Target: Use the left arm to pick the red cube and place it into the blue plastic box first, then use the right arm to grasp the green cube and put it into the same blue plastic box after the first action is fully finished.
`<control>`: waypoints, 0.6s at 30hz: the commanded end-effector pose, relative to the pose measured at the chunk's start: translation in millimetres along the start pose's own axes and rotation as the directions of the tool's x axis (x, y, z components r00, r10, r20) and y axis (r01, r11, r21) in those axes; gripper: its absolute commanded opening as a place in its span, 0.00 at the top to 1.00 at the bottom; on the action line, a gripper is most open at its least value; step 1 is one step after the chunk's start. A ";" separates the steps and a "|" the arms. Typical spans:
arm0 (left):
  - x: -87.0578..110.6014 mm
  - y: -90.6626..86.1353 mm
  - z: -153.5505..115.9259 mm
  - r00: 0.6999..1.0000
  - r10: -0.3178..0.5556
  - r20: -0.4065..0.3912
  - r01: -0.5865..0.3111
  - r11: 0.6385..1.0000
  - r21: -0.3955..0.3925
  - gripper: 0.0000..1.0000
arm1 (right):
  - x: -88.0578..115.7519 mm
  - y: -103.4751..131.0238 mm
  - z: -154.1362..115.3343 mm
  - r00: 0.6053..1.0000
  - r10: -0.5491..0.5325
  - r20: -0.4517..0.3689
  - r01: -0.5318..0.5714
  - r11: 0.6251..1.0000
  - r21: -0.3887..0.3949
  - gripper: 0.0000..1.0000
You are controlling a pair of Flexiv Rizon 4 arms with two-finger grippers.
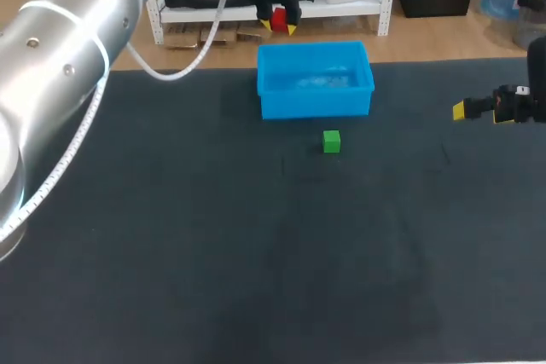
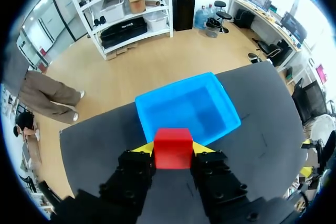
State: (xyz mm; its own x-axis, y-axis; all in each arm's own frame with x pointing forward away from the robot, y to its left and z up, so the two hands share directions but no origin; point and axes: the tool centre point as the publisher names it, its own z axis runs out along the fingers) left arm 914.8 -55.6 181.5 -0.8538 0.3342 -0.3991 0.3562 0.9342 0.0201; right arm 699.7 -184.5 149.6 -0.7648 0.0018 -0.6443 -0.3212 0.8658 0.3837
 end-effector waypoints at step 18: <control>-35.2 -2.5 19.6 0.994 0.046 -0.098 -0.044 0.999 0.028 1.00 | -0.2 0.0 -0.1 1.000 0.000 -0.001 0.000 1.000 0.001 0.00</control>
State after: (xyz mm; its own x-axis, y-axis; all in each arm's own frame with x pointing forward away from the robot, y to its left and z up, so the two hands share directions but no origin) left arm 934.4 -65.9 177.9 -0.8050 0.3571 -0.4738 0.3970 0.9177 0.0170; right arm 699.7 -184.5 149.6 -0.7648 0.0018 -0.6443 -0.3212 0.8658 0.3837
